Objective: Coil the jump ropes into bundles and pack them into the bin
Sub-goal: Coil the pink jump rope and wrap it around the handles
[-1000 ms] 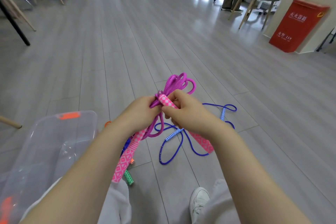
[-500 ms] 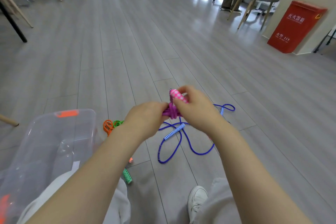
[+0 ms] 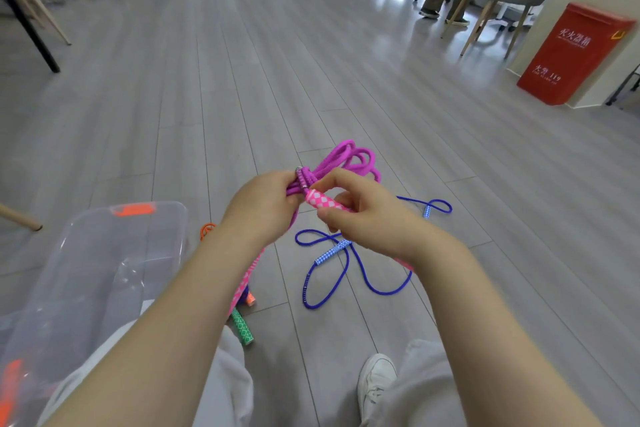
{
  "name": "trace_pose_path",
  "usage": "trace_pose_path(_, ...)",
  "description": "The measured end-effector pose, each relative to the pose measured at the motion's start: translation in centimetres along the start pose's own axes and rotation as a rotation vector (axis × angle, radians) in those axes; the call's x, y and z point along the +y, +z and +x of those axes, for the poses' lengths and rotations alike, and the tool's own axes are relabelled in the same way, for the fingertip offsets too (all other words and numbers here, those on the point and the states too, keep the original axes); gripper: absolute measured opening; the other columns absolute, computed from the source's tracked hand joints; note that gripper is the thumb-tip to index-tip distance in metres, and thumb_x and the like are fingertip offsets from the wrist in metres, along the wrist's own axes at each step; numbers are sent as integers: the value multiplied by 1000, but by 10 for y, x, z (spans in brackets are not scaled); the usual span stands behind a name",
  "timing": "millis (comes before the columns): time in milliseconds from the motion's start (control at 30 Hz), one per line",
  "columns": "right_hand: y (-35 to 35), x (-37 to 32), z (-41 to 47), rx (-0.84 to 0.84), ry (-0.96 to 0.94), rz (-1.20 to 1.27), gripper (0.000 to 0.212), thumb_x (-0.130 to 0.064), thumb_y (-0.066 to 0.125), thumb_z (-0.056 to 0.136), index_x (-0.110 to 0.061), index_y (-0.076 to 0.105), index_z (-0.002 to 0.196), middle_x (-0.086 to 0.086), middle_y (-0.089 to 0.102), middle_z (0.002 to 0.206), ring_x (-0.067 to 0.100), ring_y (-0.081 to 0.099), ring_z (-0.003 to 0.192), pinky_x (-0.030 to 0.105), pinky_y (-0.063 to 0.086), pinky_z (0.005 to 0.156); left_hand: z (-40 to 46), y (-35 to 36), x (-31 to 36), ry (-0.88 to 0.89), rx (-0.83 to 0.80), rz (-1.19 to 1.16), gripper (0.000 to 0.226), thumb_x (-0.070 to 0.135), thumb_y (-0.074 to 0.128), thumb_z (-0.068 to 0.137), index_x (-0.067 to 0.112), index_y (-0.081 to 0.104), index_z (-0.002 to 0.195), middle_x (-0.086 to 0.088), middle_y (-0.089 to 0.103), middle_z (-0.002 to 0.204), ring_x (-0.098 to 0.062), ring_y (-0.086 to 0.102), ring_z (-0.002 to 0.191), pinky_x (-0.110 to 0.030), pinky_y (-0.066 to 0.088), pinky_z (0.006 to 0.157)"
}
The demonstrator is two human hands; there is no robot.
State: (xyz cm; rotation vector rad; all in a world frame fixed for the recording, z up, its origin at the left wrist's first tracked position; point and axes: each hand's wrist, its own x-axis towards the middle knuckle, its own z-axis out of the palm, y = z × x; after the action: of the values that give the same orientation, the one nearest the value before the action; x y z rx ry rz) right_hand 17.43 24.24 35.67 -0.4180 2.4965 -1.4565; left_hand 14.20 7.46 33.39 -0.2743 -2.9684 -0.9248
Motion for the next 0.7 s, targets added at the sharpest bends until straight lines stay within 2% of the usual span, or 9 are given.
trace_pose_path(33, 4, 1, 2, 18, 9, -28, 8, -37, 58, 95, -31, 58, 101, 1, 54, 65, 12, 49, 60, 36, 49, 63, 1, 2, 0, -25, 11, -5, 15, 26, 53, 95, 24, 61, 83, 0, 59, 74, -25, 57, 76, -31, 34, 59)
trace_pose_path(100, 10, 3, 6, 74, 52, -68, 10, -35, 55, 95, -29, 55, 103, -5, 50, 62, 11, 45, 55, 29, 43, 58, 5, 2, -1, -83, -27, -204, 19, 21, 51, 95, 18, 61, 79, -4, 63, 72, -23, 57, 70, -30, 38, 58)
trace_pose_path(167, 11, 3, 9, 116, 110, -140, 13, -31, 56, 93, -23, 54, 104, -8, 55, 69, 6, 47, 54, 23, 39, 53, 6, 0, 2, -130, -83, -497, 17, 16, 52, 95, 15, 67, 86, -9, 68, 77, -18, 57, 68, -31, 44, 66)
trace_pose_path(233, 10, 5, 11, 123, 147, -212, 16, -30, 58, 90, -19, 54, 101, -8, 60, 81, 4, 53, 63, 24, 41, 56, 5, -1, 5, -144, -140, -644, 17, 12, 52, 96, 10, 68, 93, -10, 67, 80, -17, 58, 71, -32, 46, 70)
trace_pose_path(333, 9, 6, 13, 121, 166, -239, 27, -36, 64, 87, -19, 53, 105, -8, 62, 85, 6, 57, 72, 26, 44, 59, 2, 0, 10, -156, -224, -782, 18, 9, 50, 98, 2, 66, 103, -12, 66, 86, -18, 58, 76, -31, 47, 71)
trace_pose_path(400, 6, 4, 12, 89, 180, -208, 24, -32, 63, 88, -17, 56, 105, -8, 61, 80, 7, 56, 68, 24, 44, 55, 1, -3, 13, -164, -258, -887, 19, 7, 49, 98, 0, 66, 105, -13, 65, 86, -20, 58, 76, -31, 49, 71)
trace_pose_path(500, 1, 1, 12, 21, 206, -93, 16, -22, 60, 88, -10, 62, 97, -3, 57, 66, 10, 52, 54, 26, 45, 47, -1, -8, 17, -186, -304, -1040, 21, 4, 46, 99, 4, 66, 102, -11, 66, 81, -19, 61, 67, -27, 54, 58)
trace_pose_path(600, -5, -1, 9, -11, 198, -35, 17, -20, 61, 87, -5, 63, 94, -1, 55, 61, 11, 49, 50, 26, 43, 48, -2, -11, 18, -194, -355, -1138, 24, 3, 44, 98, 4, 67, 105, -18, 66, 92, -25, 62, 77, -32, 58, 64)
trace_pose_path(700, -8, 0, 7, -50, 195, -9, 19, -18, 65, 84, -1, 62, 91, -2, 54, 59, 11, 48, 51, 27, 42, 49, 0, -12, 19, -190, -406, -1201, 27, 2, 40, 98, 5, 66, 106, -17, 67, 92, -25, 65, 78, -36, 58, 70)
